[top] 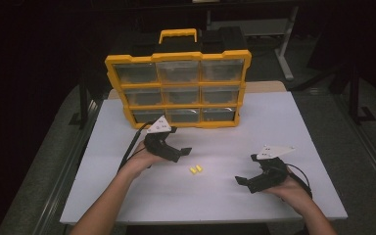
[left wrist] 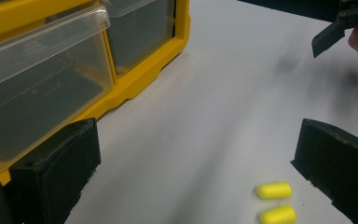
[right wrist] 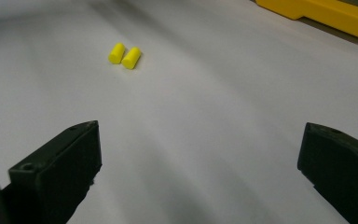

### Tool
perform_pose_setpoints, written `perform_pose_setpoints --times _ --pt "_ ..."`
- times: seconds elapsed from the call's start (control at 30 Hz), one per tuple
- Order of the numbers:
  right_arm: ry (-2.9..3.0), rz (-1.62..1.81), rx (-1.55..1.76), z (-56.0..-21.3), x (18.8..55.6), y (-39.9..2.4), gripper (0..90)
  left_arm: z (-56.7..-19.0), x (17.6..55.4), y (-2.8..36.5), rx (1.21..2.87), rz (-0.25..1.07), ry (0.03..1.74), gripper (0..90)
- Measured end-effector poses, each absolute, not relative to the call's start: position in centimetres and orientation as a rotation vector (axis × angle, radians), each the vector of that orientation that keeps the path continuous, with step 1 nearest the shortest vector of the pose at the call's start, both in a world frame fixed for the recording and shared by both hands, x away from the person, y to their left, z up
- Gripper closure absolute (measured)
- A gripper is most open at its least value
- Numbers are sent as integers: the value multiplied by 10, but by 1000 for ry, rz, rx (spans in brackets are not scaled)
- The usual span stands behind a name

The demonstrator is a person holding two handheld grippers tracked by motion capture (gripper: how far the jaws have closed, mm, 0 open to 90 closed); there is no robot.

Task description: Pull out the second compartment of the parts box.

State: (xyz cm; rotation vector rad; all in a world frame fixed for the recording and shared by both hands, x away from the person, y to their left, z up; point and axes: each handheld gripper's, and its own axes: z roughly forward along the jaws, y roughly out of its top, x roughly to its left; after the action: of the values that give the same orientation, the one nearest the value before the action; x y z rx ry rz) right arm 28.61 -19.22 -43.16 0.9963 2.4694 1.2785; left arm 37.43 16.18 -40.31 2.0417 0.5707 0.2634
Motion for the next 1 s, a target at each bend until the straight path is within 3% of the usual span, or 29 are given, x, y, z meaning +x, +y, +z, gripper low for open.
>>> perform_pose_setpoints --times 1.0 --pt "2498 1266 996 -435 288 -188 0 -408 389 144 1991 252 539 0"
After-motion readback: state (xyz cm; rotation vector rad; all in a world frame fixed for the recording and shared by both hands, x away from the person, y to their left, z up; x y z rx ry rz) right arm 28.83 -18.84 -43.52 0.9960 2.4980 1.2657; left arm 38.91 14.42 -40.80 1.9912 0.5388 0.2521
